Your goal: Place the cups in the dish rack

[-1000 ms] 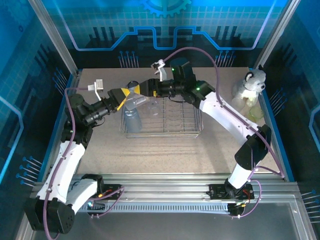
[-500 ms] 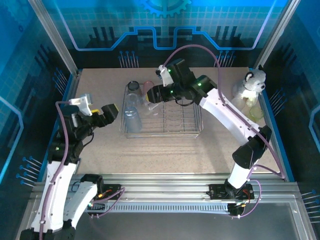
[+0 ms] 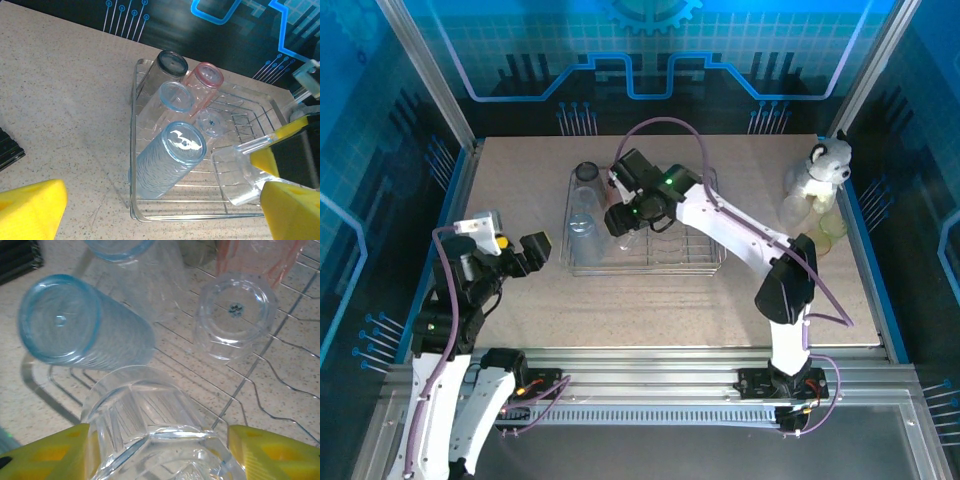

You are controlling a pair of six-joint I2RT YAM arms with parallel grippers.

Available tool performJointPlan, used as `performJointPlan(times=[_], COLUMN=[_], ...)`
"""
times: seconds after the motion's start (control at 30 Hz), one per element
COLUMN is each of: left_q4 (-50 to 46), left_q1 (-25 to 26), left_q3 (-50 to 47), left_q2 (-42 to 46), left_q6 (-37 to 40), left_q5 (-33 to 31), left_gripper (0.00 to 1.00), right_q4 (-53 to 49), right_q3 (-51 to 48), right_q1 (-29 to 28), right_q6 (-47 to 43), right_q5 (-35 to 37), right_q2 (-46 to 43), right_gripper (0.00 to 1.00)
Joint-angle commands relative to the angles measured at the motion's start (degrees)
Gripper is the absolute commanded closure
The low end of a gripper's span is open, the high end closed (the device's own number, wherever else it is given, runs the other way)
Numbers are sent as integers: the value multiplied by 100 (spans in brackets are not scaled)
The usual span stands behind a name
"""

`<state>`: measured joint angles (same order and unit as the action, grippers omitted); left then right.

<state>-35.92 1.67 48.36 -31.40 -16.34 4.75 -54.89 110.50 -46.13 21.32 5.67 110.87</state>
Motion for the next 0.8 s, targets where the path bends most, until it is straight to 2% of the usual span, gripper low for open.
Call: performJointPlan(times=[0.0,0.53,0.77], left_q4=[42,95,120], left_q1=[8,9,9], left_q3=[-83,-244,-240], left_q2=[17,-7,-33], left_q6=[140,313,367], left_q5=[8,39,43], left_gripper=[1,1,1], right_q4=[-273,-679,-732], right_q3=[312,890,897], right_q1=[-72,-277,-374], right_q6=[-45,-181,-197], right_q5=[515,998,1498], right_q2=[181,1136,1361], right_gripper=[80,73,71])
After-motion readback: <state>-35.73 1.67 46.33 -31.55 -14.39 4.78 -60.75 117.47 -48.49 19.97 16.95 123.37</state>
